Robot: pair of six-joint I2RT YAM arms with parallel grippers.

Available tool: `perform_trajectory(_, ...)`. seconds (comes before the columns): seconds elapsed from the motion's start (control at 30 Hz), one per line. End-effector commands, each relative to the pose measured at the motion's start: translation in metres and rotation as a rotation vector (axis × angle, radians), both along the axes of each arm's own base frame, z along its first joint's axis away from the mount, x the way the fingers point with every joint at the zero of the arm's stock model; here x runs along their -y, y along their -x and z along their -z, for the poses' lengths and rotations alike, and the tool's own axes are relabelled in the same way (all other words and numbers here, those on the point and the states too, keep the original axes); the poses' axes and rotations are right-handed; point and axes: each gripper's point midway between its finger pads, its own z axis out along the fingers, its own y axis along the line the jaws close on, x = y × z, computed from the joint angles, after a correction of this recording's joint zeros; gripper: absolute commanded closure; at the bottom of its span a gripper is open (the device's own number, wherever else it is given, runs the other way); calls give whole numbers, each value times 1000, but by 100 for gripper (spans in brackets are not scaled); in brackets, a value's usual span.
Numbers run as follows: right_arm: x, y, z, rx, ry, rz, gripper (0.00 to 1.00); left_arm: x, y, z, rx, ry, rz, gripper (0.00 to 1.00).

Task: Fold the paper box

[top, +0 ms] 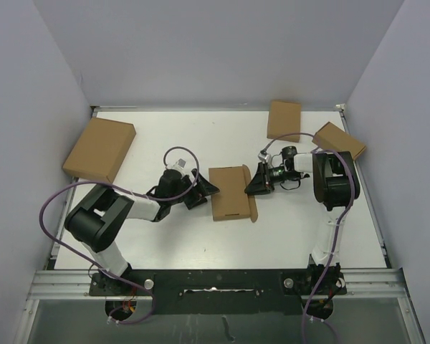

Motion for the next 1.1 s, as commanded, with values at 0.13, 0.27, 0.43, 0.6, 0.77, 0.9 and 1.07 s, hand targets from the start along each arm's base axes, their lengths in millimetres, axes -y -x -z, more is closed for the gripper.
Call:
perform_trajectory(0.13,19,-1,30,-20,91,36,79,11,-10,-4,40,35,-21,22)
perform_trajectory(0.27,20,-1,33,-27,92,39,79,20,-13,-8,49,73,-9,21)
perform_trajectory(0.43,22,-1,34,-33,91,44,80,33,-14,-6,48,109,1,23)
perform_trajectory(0.6,22,0,37,-45,89,41,80,41,-15,-7,51,150,7,36)
perform_trajectory(0.77,21,0,35,-41,80,37,80,42,-15,-12,67,186,4,44)
perform_trajectory(0.9,18,-1,28,-26,50,30,79,43,-15,-17,82,200,6,58)
perform_trajectory(1.07,13,-5,10,22,-12,20,74,43,-14,-19,101,219,12,67)
